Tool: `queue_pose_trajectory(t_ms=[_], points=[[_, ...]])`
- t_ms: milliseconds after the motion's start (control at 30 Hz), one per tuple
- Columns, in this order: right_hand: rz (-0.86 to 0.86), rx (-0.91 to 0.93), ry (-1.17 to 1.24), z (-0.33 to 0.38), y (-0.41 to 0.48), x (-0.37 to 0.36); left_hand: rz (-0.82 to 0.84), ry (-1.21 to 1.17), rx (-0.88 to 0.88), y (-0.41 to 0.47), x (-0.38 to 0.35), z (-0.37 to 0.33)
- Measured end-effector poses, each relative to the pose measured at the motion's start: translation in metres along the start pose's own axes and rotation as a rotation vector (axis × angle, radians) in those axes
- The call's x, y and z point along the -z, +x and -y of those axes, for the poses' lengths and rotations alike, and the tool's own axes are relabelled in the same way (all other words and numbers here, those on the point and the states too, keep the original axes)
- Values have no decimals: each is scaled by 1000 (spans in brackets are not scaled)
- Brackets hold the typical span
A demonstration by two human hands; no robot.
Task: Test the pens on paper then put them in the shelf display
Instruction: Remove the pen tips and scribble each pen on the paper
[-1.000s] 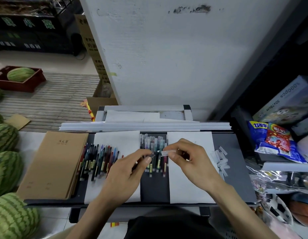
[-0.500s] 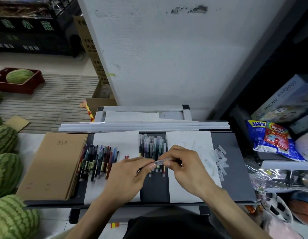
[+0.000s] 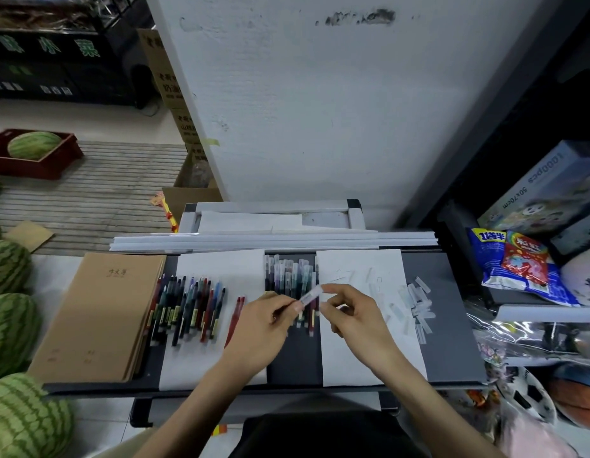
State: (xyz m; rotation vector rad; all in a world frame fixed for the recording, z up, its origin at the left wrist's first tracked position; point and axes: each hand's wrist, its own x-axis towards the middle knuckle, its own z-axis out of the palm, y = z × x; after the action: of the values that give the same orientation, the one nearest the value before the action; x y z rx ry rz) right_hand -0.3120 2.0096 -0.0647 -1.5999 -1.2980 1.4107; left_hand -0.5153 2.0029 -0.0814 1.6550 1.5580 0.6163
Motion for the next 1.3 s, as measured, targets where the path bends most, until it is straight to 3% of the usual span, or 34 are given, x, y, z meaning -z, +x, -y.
queue_pose_trajectory(t_ms=[133,300,433,800,1000,1200,1300], points=[[-5,-58,-286,-27,11,8,-88,13,209,24,-9,18],[-82,-105,-724,-64,24,34,-183,100,298,63,-7,43],[-146,-150,-935,-80,31,55,-228,145,386,80,-6,64],[-71,-84,-1005,-78,53,40,-205,158,417,82,-3,71],[141,-113,-1306,-72,59,26,-190,265,406,56,18,77],[128,-81,-1350,-76,55,25,-37,394,453,15,23,91],[91,-48,-1325,-73,53,26,-37,416,462,6,20,96]])
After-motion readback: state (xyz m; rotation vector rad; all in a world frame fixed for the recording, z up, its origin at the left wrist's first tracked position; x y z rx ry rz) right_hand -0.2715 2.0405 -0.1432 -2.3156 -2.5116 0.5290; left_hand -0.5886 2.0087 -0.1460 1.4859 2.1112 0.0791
